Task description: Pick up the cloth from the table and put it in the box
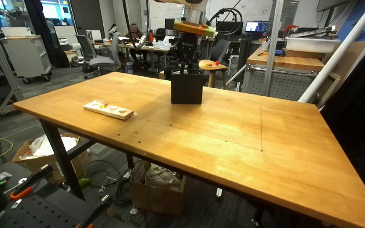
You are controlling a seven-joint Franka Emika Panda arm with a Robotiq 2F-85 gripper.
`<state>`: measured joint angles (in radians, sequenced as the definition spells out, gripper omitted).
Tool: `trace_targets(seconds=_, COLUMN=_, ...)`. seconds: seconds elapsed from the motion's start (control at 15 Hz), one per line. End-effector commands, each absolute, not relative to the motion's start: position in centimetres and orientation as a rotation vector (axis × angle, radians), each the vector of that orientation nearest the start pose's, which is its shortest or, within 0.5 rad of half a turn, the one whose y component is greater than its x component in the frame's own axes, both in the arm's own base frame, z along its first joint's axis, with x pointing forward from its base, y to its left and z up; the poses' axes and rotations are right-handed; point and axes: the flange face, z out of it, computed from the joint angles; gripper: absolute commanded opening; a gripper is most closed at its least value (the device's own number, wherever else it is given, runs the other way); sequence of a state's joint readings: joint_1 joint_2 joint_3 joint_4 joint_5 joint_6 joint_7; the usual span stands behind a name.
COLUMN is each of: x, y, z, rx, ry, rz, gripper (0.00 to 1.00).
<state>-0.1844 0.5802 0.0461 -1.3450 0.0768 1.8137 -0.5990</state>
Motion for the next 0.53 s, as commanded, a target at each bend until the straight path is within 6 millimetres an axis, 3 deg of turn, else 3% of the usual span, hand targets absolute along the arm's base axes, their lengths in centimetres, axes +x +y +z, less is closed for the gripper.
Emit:
trace_targets(seconds=0.0, x=70.02, y=-9.64, z=38.95, rx=-2.953, ry=-0.688, rz=0.094, gripper=0.00)
trace_targets(seconds=0.47, x=70.35, y=-9.47, z=39.48, rx=-2.962, ry=-0.721, rz=0.097, gripper=0.00)
